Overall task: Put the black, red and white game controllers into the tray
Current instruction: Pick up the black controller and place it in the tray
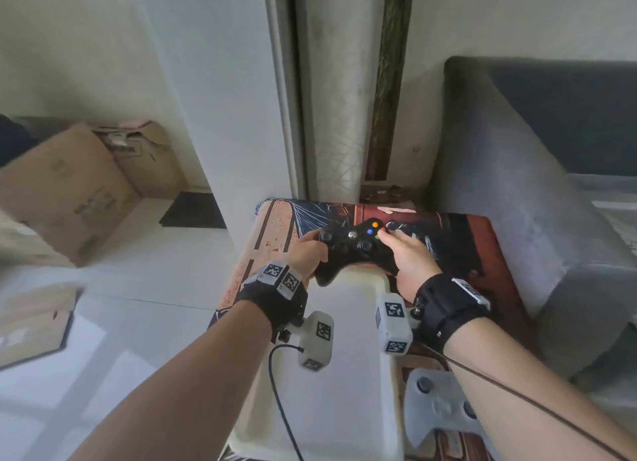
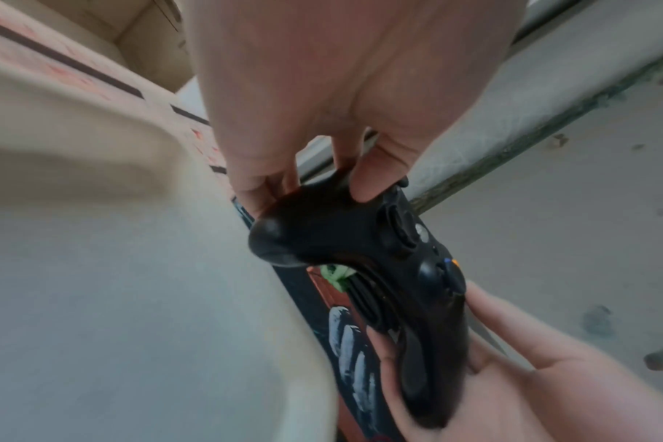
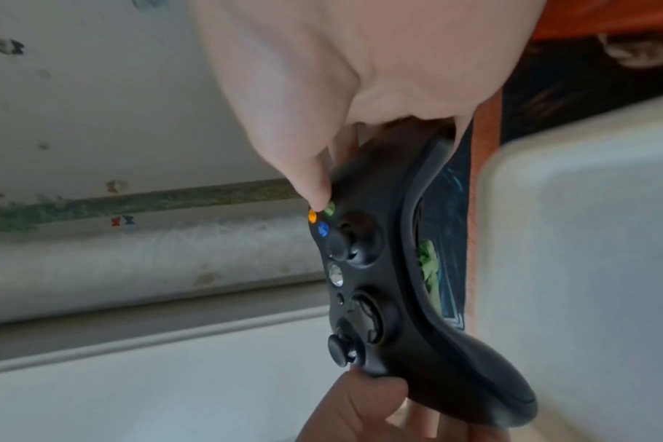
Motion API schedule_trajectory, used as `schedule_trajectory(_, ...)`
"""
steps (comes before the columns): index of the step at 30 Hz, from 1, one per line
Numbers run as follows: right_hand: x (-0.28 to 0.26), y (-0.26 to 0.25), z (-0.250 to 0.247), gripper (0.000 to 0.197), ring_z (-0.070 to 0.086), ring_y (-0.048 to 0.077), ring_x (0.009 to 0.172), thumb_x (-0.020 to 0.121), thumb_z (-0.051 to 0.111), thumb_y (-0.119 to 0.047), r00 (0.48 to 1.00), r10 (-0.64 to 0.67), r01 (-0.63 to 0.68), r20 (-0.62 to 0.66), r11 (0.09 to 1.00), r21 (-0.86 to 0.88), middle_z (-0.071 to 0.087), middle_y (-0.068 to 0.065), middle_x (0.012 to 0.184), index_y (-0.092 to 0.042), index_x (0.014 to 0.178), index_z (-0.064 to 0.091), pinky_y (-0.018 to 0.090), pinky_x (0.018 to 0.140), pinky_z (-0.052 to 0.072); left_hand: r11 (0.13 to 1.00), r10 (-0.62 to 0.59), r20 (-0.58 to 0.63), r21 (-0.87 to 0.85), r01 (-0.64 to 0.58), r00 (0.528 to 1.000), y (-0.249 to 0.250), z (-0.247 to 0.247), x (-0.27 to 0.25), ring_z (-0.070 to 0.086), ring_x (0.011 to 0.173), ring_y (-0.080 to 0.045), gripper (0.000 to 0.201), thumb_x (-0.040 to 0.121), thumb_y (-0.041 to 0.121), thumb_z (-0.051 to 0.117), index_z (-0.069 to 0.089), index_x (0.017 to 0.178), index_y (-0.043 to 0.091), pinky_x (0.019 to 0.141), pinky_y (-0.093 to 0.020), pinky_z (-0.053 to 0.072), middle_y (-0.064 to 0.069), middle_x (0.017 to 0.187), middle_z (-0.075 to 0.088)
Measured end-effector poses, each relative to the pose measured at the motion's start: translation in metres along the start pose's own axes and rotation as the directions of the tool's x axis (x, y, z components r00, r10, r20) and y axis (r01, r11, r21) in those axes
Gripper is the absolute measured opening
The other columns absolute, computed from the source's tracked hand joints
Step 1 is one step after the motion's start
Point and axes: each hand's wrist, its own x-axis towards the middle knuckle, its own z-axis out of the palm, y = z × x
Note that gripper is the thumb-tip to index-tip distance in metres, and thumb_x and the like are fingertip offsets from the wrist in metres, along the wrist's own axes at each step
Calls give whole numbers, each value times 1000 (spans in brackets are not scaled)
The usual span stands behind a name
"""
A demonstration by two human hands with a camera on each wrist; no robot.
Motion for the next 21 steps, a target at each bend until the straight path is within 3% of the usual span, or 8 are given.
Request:
schedule_trajectory(2,-9,8,15,10,60,4,77,93,60,-24,1000,5,-5,18,1000,-21,67,-8,86,-21,95,70,15,66,46,999,-35,-54,20,36,998,-6,-17,-12,55,109,-35,47,75,-10,40,61,110,14,98,-40,47,-15,108,58)
schedule_trajectory(5,-19,24,35,19,66,17,85,91,62,-23,999,29,-29,20,999,-25,73,2,94,-14,103,73,29,80,51,996,-77,-131,42,83,988,-29,-41,-8,58,110,-33,45,60,9,55,66,103,19,103,-47,46,-14,111,62)
schedule_trajectory(8,-26,41,45,11,65,19,89,92,60,-21,999,38,-37,14,999,-25,70,2,95,-17,97,70,24,73,49,989,-130,-183,50,141,974,-64,-62,22,61,107,-33,43,45,22,63,68,87,25,100,-51,48,-12,113,66)
schedule_trajectory(11,-33,54,50,14,59,18,97,94,58,-19,1000,21,-21,-6,996,-86,66,-2,100,-17,94,71,24,80,42,987,-129,-202,65,145,971,-62,-60,3,56,116,-36,29,52,21,58,63,81,22,106,-53,43,-15,119,63)
schedule_trajectory(14,-35,67,51,17,54,17,96,95,55,-20,998,22,-27,-56,997,-73,59,-13,87,-18,83,68,25,85,36,994,-81,-178,60,93,981,-49,-50,-27,52,122,-40,33,72,18,56,62,105,14,109,-49,40,-20,130,57)
schedule_trajectory(16,-37,70,52,19,51,18,95,98,49,-22,997,20,-26,-77,996,-84,57,-11,86,-13,97,66,25,84,33,997,-20,-170,71,33,985,-49,-48,-27,50,126,-42,40,86,12,50,57,123,-1,108,-48,41,-26,134,54)
schedule_trajectory(19,-35,75,57,22,50,21,96,99,46,-23,990,16,-27,-140,997,-78,59,-3,90,-12,107,64,26,84,33,988,71,-165,148,-46,984,-53,-43,-23,52,121,-36,32,92,11,44,61,117,2,112,-49,35,-19,128,59)
schedule_trajectory(21,-33,80,63,27,52,25,99,99,45,-26,984,39,-58,-172,993,-102,61,4,102,-12,115,63,29,86,35,976,135,-138,189,-108,981,-58,-42,-19,53,116,-28,32,92,7,43,64,116,2,113,-44,32,-10,119,61)
